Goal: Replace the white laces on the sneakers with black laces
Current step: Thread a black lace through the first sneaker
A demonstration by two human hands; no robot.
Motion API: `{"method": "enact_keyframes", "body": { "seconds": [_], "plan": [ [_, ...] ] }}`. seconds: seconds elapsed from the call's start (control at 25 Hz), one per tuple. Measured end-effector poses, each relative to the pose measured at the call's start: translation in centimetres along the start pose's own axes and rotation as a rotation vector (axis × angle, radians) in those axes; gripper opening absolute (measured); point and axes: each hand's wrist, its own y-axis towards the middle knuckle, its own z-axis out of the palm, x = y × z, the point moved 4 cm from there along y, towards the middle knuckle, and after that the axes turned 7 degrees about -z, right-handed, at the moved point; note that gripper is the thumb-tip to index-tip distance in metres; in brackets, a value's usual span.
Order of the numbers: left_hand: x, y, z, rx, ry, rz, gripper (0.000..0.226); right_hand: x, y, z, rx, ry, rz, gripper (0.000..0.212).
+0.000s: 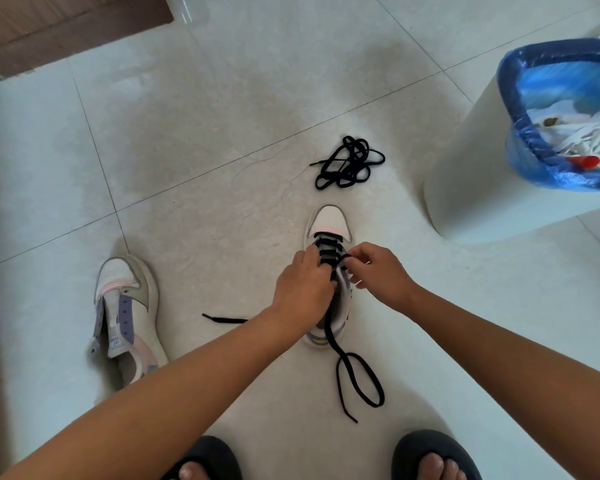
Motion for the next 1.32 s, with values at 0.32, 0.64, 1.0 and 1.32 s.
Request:
{"method": "enact_keyframes", "body": {
  "seconds": [0.32,0.64,1.0,1.32],
  "plan": [
    [1.5,-0.5,1.3,-0.089,-0.280,-0.102,0.019,-0.5,-0.4,-0.1,0.055,0.033,0.043,0.011],
    [0.9,-2.0,1.6,-0.216,-0.176,0.019,0.017,0.5,0.3,0.3,0.057,-0.092,-0.212,0.013],
    [1.8,-2.5,2.2,-0.215,-0.292,-0.051,0.015,0.7,-1.2,-0.1,-0.045,-0.613,-0.803,0.006],
    [1.1,-1.8,1.9,-0.145,-0.466,-0.332,0.018,-1.1,-2.1,1.3,-0.021,0.010,-0.041,0.031]
  ]
}}
